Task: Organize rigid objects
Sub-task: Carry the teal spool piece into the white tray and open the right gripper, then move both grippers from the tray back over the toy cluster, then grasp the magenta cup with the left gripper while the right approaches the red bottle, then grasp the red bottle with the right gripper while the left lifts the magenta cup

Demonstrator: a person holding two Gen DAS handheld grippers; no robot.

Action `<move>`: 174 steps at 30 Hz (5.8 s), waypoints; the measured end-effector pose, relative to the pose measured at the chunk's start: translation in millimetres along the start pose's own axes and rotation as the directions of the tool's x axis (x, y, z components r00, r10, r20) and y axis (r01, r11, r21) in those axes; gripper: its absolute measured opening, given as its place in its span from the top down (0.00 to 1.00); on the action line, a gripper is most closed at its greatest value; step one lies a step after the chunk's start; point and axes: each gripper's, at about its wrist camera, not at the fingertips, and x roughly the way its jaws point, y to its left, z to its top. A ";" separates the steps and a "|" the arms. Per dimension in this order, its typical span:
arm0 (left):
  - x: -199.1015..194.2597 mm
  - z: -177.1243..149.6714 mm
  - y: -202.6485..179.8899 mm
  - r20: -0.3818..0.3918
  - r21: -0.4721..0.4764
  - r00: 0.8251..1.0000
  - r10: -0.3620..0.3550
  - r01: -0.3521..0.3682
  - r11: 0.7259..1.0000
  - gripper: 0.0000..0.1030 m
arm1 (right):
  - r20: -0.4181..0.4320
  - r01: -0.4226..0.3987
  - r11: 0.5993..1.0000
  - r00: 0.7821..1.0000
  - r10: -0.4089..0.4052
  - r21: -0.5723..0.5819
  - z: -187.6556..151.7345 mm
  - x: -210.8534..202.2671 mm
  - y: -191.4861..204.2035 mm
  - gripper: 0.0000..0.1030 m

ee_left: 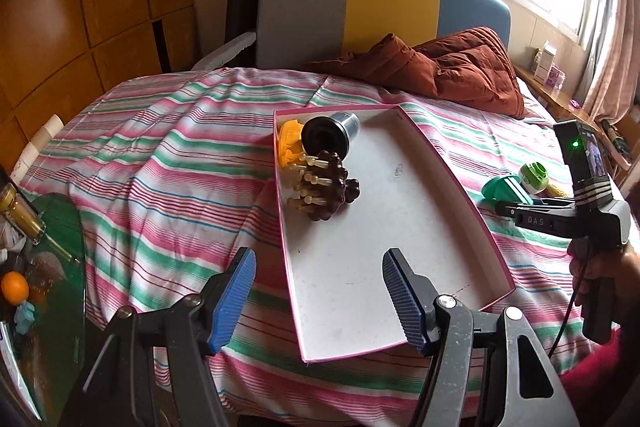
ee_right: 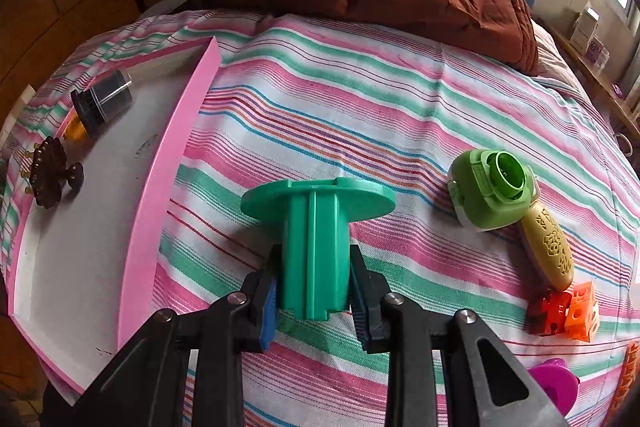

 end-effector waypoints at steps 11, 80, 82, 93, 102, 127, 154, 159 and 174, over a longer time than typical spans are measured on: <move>4.3 -6.8 16.8 -0.017 -0.050 1.000 0.004 -0.005 0.999 0.35 | 0.150 -0.102 0.994 0.983 0.106 -0.037 17.7 -56.1 41.4 0.72; 0.2 -12.4 11.6 -0.020 -0.021 1.000 0.013 -0.014 1.000 0.35 | 0.166 -0.092 0.996 0.982 0.087 0.019 5.8 -85.0 20.7 0.70; 0.4 -11.6 9.2 -0.019 -0.014 1.000 0.009 -0.010 1.000 0.35 | 0.174 -0.071 0.996 0.983 0.060 0.059 3.0 -90.9 0.0 0.70; 3.3 -1.9 -19.1 -0.011 0.057 0.999 -0.039 0.039 0.998 0.35 | 0.181 0.046 0.928 0.976 -0.120 0.369 -36.2 -121.3 -132.6 0.67; 10.2 8.6 -80.0 -0.035 0.180 0.987 -0.155 0.159 0.971 0.35 | 0.199 -0.049 0.759 0.974 -0.108 0.650 -84.9 -128.1 -211.8 0.65; 57.9 15.8 -323.0 -0.323 0.426 0.770 -0.550 0.637 0.642 0.10 | 0.393 -0.227 0.662 0.913 -0.110 0.714 -106.6 -148.4 -231.2 0.63; 92.4 -12.7 -284.1 -0.358 0.352 0.792 -0.495 0.606 0.714 0.49 | 0.149 -0.087 0.641 0.988 -0.043 0.763 -96.8 -108.5 -236.6 0.63; 79.0 -21.1 -255.9 -0.333 0.350 0.823 -0.461 0.561 0.750 0.49 | 0.030 -0.019 0.644 1.000 -0.006 0.765 -95.6 -88.2 -234.5 0.63; 34.8 -25.5 -210.5 -0.255 0.318 0.824 -0.507 0.566 0.760 0.49 | -0.202 0.119 0.681 0.978 0.044 0.723 -104.7 -72.3 -207.1 0.63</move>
